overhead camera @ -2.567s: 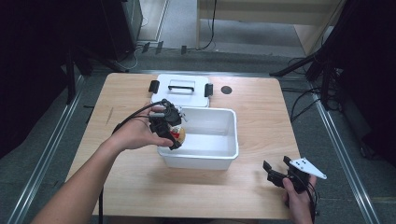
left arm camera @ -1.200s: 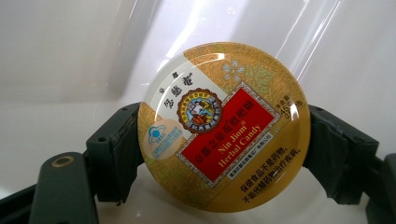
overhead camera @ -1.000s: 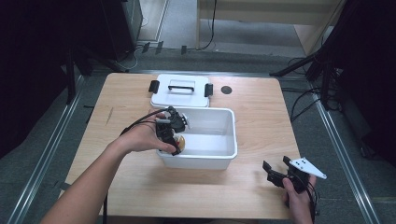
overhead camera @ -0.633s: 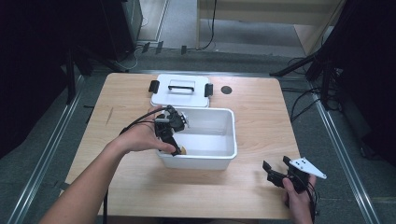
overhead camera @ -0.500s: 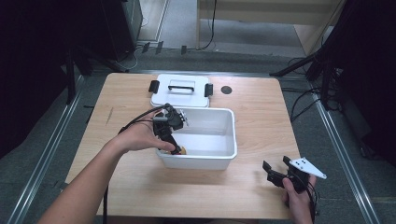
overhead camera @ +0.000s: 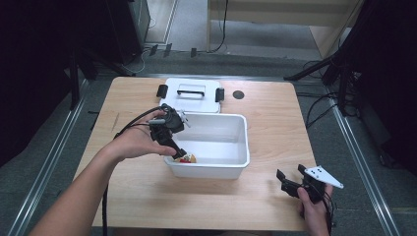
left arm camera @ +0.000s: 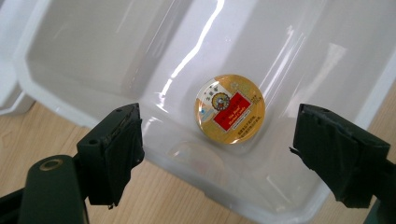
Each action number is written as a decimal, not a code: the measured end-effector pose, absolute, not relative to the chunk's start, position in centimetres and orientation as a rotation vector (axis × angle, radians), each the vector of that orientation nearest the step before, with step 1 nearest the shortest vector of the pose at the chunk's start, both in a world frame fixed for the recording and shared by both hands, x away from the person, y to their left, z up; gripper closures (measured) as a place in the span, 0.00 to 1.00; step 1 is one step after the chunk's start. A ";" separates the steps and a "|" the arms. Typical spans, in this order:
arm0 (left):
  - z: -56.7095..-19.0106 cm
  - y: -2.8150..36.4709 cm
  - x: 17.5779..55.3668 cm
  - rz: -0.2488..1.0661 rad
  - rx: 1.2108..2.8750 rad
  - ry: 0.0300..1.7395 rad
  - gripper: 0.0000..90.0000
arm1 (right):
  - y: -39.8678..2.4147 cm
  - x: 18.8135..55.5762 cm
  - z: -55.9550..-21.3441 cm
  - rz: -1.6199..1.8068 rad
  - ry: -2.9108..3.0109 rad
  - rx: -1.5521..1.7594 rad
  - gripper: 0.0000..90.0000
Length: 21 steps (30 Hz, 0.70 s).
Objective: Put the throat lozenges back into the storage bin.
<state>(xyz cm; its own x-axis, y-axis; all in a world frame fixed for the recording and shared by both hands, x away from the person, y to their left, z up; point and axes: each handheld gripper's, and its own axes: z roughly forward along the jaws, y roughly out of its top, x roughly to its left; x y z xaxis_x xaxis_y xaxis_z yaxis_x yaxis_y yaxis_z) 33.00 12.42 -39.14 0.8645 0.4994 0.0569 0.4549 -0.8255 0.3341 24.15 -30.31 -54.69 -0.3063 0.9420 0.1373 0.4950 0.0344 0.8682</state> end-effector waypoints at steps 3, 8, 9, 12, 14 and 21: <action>-38.8 13.2 32.8 0.220 2.723 0.725 0.19 | -30.3 24.1 -54.7 1.211 1.834 1.453 0.15; -38.6 14.6 32.7 0.241 2.705 0.774 0.19 | -30.3 24.1 -54.7 1.210 1.835 1.451 0.15; -38.7 14.9 32.7 0.247 2.702 0.785 0.19 | -30.3 24.1 -54.7 1.210 1.835 1.452 0.15; -38.9 15.7 32.6 0.251 2.690 0.812 0.18 | -30.3 24.1 -54.7 1.209 1.835 1.451 0.15; -39.1 16.3 32.5 0.251 2.688 0.833 0.17 | -30.3 24.1 -54.7 1.209 1.835 1.451 0.15; -39.7 18.0 32.1 0.257 2.661 0.882 0.15 | -30.3 24.2 -54.7 1.210 1.837 1.449 0.15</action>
